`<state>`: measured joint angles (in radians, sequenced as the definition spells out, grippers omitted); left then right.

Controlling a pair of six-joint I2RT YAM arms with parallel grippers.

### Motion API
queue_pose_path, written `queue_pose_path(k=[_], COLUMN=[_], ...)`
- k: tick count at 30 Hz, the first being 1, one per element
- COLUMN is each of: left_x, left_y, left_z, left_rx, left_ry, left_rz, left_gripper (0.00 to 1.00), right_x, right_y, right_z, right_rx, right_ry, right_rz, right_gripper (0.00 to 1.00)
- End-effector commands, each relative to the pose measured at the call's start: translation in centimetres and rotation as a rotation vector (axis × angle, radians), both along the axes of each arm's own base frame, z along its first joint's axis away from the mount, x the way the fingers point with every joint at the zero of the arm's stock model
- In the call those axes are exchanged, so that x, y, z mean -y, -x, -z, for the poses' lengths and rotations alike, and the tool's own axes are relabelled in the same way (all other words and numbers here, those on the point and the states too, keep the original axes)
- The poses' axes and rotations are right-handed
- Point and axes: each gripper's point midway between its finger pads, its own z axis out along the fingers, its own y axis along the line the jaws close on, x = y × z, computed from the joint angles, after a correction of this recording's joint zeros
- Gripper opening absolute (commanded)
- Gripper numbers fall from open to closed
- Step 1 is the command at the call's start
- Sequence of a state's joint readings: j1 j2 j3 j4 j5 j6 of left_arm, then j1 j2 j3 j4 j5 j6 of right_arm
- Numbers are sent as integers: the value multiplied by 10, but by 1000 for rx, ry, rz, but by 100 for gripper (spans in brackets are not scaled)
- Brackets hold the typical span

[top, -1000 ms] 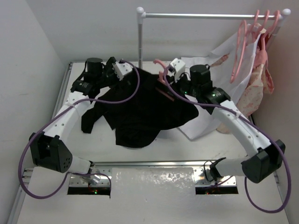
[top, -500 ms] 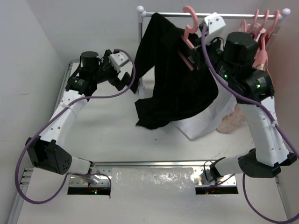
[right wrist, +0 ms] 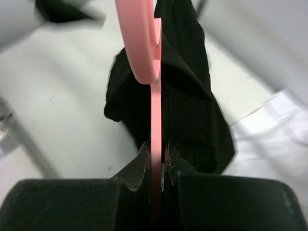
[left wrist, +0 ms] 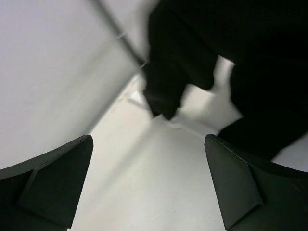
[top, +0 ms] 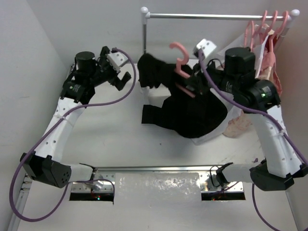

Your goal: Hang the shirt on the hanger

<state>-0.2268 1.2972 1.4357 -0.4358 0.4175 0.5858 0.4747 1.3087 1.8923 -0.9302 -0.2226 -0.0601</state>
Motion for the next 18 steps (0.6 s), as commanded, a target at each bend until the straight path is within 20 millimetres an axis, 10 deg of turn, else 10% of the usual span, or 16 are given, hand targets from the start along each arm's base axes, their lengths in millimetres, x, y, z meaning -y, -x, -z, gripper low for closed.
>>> queue_pose_path(k=[1, 7, 18], left_x=[-44, -33, -14], left_y=[-18, -1, -9], left_z=[-3, 60, 66], left_rx=[73, 46, 111], left_ry=[-54, -187, -109], left_rz=[-111, 84, 207], left_gripper=[100, 100, 100], right_x=[-22, -41, -47], right_y=[21, 33, 36], right_z=[2, 3, 18], right_rx=[22, -22, -71], right_ry=[-60, -98, -74], right_rz=[-171, -305, -361], right_gripper=[0, 0, 0])
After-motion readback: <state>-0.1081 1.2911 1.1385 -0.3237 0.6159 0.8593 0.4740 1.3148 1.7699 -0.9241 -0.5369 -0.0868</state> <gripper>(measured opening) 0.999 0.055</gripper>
